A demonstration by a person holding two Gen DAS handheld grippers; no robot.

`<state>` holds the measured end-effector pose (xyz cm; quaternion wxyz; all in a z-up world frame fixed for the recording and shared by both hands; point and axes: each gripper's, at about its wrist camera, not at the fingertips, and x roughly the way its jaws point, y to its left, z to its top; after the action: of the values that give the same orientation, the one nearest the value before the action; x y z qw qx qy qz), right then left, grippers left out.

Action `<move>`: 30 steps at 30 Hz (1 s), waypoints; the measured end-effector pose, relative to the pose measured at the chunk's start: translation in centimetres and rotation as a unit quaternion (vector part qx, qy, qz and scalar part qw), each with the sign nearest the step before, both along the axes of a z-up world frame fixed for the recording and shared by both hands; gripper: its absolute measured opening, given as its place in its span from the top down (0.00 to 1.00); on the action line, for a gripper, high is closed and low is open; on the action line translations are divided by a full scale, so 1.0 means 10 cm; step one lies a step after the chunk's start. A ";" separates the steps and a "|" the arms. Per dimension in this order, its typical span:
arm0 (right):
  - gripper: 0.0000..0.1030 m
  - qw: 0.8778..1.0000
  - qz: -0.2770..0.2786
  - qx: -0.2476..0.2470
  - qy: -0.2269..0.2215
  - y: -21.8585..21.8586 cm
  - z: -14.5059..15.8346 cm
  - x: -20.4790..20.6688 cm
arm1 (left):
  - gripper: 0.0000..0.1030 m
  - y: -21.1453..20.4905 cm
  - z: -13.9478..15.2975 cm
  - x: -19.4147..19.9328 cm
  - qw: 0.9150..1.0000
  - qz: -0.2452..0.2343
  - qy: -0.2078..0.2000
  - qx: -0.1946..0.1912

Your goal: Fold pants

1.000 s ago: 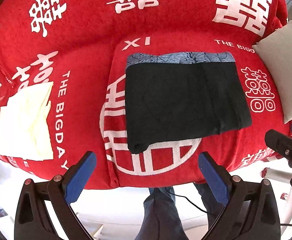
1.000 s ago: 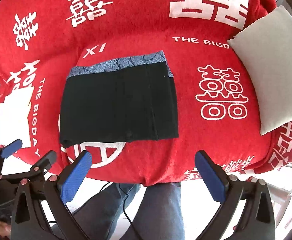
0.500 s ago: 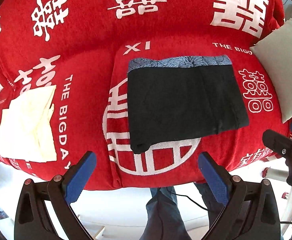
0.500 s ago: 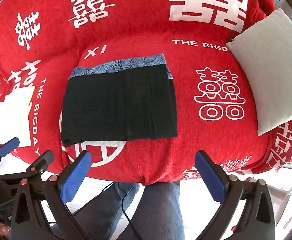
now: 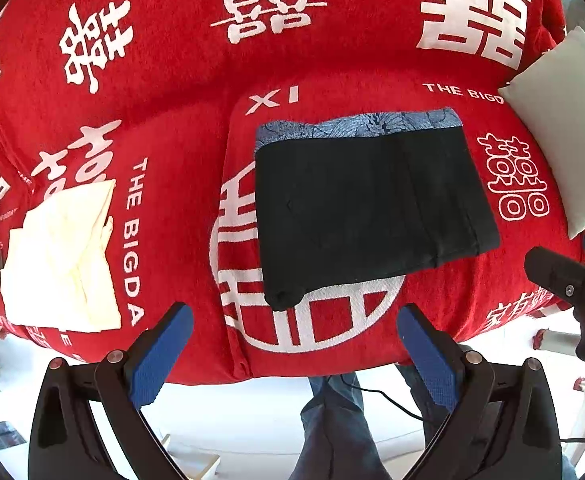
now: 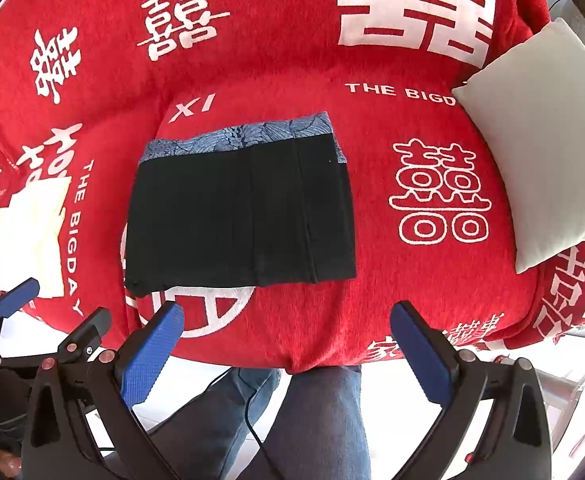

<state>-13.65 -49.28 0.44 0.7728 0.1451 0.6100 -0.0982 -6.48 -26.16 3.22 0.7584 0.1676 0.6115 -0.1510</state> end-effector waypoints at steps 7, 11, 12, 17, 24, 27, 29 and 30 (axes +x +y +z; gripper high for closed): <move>0.00 1.000 0.006 -0.002 0.002 0.02 0.00 0.05 | 0.01 0.01 0.00 0.01 1.000 0.001 0.002 -0.001; 0.00 1.000 0.009 -0.002 0.004 0.04 0.00 0.07 | 0.01 0.02 0.00 0.01 1.000 0.003 0.003 -0.002; 0.00 1.000 0.010 -0.003 0.004 0.05 -0.01 0.08 | 0.01 0.02 -0.01 0.02 1.000 0.003 0.004 -0.002; 0.00 1.000 0.012 -0.003 0.007 0.07 -0.02 0.10 | 0.01 0.02 -0.01 0.02 1.000 0.004 0.007 -0.003; 0.00 1.000 0.013 -0.006 0.011 0.08 -0.03 0.12 | 0.01 0.02 -0.02 0.05 1.000 -0.002 0.007 -0.003; 0.00 1.000 0.015 -0.007 0.012 0.09 -0.04 0.14 | 0.01 0.01 -0.01 0.06 1.000 -0.003 0.006 -0.004; 0.00 1.000 0.016 -0.007 0.012 0.10 -0.04 0.15 | 0.01 0.01 -0.01 0.07 1.000 -0.002 0.007 -0.006; 0.00 1.000 0.017 -0.007 0.012 0.10 -0.05 0.16 | 0.01 0.01 -0.01 0.08 1.000 -0.001 0.007 -0.006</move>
<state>-12.08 -48.32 -0.03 0.7677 0.1285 0.6212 -0.0911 -5.71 -26.04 3.12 0.7550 0.1626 0.6157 -0.1563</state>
